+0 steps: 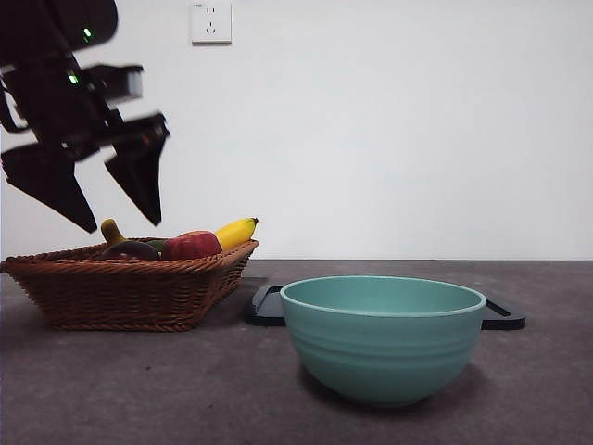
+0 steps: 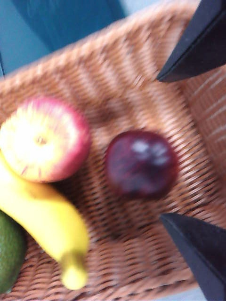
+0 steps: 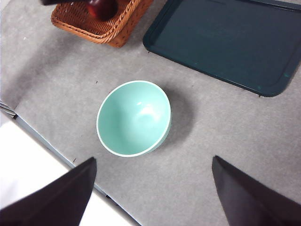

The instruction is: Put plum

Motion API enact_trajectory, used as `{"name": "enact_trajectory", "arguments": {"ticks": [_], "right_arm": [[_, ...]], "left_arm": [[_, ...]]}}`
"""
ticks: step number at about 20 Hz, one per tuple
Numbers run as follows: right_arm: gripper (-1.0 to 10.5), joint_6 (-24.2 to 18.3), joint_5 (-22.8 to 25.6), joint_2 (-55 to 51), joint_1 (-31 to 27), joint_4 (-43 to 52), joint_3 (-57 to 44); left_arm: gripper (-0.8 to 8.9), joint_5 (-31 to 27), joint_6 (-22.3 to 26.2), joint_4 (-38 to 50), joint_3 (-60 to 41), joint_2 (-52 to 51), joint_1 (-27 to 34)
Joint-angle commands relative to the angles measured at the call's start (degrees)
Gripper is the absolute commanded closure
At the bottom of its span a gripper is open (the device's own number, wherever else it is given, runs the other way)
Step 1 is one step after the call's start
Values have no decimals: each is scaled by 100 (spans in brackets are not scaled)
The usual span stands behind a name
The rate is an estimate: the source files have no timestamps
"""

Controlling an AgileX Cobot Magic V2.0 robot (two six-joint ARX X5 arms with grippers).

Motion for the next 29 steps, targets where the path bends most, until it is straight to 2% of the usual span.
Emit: {"name": "enact_trajectory", "arguments": {"ticks": [1, 10, 12, 14, 16, 19, 24, 25, 26, 29], "right_arm": [[553, 63, -24, 28, 26, 70, 122], [554, 63, -24, 28, 26, 72, 122], [554, 63, -26, 28, 26, 70, 122], [554, 77, -26, 26, 26, 68, 122], [554, 81, -26, 26, 26, 68, 122], [554, 81, -26, 26, 26, 68, 122], [554, 79, -24, 26, 26, 70, 122], [554, 79, -24, 28, 26, 81, 122], [554, 79, -24, 26, 26, 87, 122], [554, 79, -22, 28, 26, 101, 122]], "left_arm": [[381, -188, 170, 264, 120, 306, -37], [396, -245, 175, 660, 120, 903, -35], [499, -245, 173, 643, 120, 903, -31], [508, -245, 173, 614, 120, 905, -31], [578, -245, 168, 601, 120, 905, -31], [578, -243, 144, 564, 122, 822, -31], [578, -50, 144, 109, 122, -444, -271], [578, 203, 79, -151, 122, -1043, -529], [578, 271, 76, -201, 122, -1191, -627], [578, 398, -33, -332, 122, -1912, -1572]]}}
